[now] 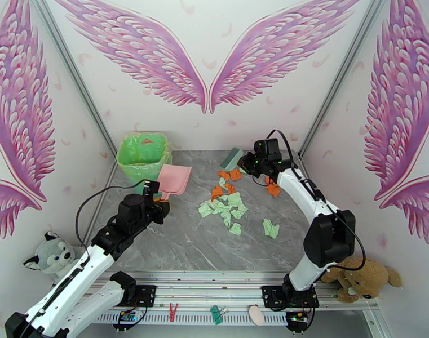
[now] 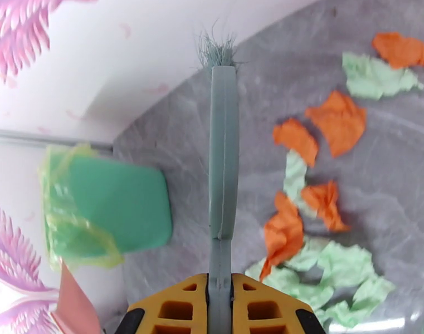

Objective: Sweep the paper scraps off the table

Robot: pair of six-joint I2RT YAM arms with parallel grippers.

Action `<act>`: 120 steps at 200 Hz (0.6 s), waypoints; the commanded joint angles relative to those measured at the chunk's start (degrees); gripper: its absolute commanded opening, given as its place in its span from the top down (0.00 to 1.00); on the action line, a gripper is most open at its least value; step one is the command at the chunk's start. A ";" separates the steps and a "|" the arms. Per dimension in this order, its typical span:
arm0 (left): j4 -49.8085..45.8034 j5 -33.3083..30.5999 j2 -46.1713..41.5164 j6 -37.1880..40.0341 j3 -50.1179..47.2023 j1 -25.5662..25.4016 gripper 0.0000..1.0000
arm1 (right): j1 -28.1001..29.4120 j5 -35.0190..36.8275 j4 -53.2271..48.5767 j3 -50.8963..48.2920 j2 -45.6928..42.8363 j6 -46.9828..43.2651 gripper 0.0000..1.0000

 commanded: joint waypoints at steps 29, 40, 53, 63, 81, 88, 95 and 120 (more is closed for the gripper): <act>-0.61 0.33 -4.49 -2.34 -2.21 -0.14 1.00 | -5.11 0.86 15.00 4.13 13.49 13.91 1.00; -0.32 0.33 -4.68 -2.39 -2.67 -0.27 1.00 | -5.98 1.15 15.55 4.83 15.77 15.65 1.00; -0.36 -0.09 -4.56 -2.39 -2.87 -0.20 1.00 | -7.24 1.29 16.40 4.45 17.59 18.08 1.00; -0.24 -0.38 -4.47 -2.20 -2.89 -0.28 1.00 | -8.12 1.03 17.84 3.06 18.37 19.69 1.00; -0.23 -0.63 -4.26 -1.87 -2.52 -0.26 1.00 | -8.88 -0.12 19.36 0.04 18.60 20.57 1.00; -0.15 -0.68 -4.02 -1.74 -2.46 -0.19 1.00 | -8.88 -0.61 19.33 -1.09 18.45 20.13 1.00; 0.01 -0.74 -3.74 -1.61 -2.45 -0.16 1.00 | -8.88 -1.07 18.97 -2.28 17.96 19.40 1.00; 0.63 -0.23 -2.03 -1.09 -2.08 -0.01 1.00 | -8.97 -2.67 19.96 -9.37 14.68 18.22 1.00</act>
